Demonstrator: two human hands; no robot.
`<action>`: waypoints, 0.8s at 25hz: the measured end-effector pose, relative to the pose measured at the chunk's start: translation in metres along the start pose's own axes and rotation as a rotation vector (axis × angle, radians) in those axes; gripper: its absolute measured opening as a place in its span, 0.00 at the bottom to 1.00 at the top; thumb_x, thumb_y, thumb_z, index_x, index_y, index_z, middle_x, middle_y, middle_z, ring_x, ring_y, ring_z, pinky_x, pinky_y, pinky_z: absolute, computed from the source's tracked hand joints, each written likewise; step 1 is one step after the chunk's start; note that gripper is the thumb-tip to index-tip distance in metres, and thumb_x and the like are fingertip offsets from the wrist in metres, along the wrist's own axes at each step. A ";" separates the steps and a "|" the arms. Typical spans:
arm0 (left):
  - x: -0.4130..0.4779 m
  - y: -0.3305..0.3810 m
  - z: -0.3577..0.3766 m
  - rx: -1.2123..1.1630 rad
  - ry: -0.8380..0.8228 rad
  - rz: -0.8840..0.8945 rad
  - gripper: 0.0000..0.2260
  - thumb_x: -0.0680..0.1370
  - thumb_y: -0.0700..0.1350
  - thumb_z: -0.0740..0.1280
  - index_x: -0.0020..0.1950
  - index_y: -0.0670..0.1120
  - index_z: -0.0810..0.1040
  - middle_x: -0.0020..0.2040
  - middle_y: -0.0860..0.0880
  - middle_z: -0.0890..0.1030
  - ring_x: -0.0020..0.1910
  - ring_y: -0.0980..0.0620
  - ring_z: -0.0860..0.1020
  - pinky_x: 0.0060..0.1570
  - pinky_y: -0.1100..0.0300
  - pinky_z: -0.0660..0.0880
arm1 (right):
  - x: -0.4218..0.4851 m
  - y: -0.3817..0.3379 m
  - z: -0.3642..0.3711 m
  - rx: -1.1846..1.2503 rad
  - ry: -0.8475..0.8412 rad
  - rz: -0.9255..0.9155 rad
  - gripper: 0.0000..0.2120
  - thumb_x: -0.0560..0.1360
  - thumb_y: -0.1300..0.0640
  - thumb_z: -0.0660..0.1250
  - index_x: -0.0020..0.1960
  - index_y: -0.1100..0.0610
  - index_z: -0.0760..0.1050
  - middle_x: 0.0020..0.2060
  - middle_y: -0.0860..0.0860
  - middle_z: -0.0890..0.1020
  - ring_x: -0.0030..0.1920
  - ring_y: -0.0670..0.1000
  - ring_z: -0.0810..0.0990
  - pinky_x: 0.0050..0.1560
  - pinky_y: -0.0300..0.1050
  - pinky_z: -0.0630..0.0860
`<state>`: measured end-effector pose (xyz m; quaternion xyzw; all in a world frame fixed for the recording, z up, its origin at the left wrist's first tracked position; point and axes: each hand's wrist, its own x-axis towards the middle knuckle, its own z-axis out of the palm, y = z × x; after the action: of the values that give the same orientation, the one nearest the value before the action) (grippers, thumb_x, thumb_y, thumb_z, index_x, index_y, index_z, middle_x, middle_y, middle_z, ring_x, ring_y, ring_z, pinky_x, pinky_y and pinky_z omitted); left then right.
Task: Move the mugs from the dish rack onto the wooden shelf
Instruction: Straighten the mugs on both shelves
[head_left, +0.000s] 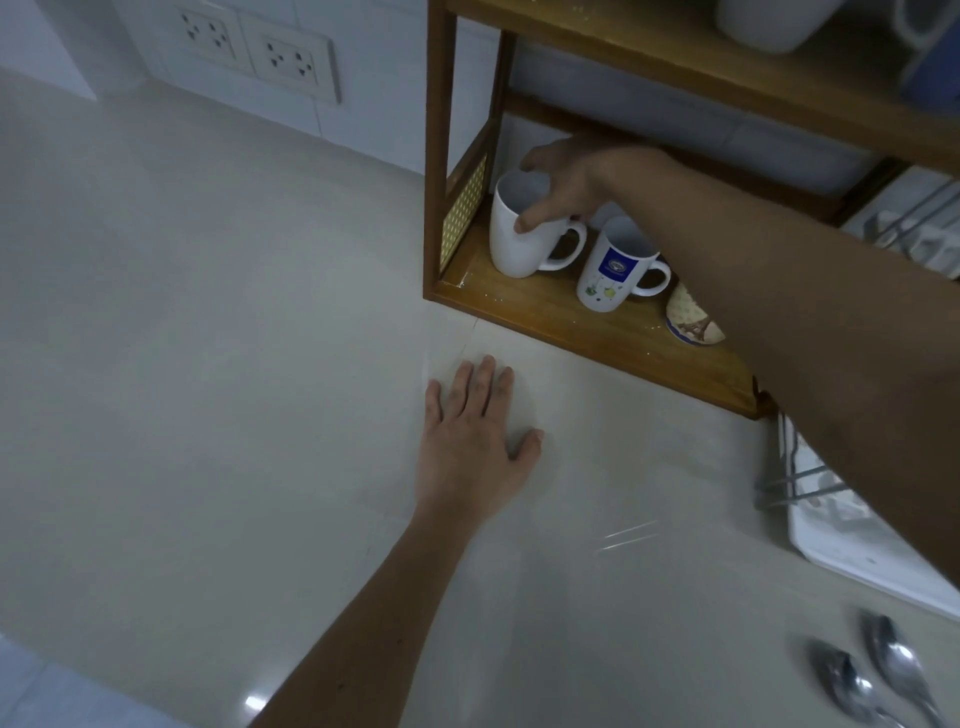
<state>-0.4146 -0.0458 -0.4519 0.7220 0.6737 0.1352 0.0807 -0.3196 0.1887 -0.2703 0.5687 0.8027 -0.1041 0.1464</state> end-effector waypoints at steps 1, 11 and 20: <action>0.000 0.000 0.001 0.004 0.000 0.000 0.33 0.76 0.65 0.46 0.78 0.50 0.50 0.79 0.49 0.52 0.77 0.50 0.46 0.74 0.46 0.43 | 0.001 0.002 0.001 0.006 0.001 -0.007 0.43 0.67 0.36 0.70 0.75 0.47 0.55 0.72 0.56 0.66 0.40 0.50 0.77 0.36 0.42 0.72; 0.001 -0.002 0.002 0.028 -0.023 0.001 0.34 0.76 0.65 0.44 0.77 0.50 0.48 0.79 0.50 0.50 0.77 0.49 0.45 0.74 0.46 0.41 | -0.031 -0.007 0.031 0.104 0.111 0.030 0.42 0.72 0.38 0.66 0.77 0.46 0.47 0.76 0.58 0.55 0.72 0.62 0.60 0.67 0.56 0.64; -0.004 0.003 -0.012 0.075 -0.163 0.011 0.33 0.78 0.63 0.46 0.78 0.46 0.48 0.79 0.46 0.49 0.77 0.45 0.46 0.74 0.44 0.44 | -0.239 -0.021 0.192 0.427 0.706 0.065 0.22 0.74 0.62 0.67 0.67 0.63 0.72 0.68 0.58 0.72 0.71 0.59 0.66 0.69 0.59 0.65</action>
<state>-0.4156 -0.0506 -0.4404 0.7367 0.6656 0.0510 0.1074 -0.2428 -0.0933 -0.3654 0.6121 0.7456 -0.0619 -0.2560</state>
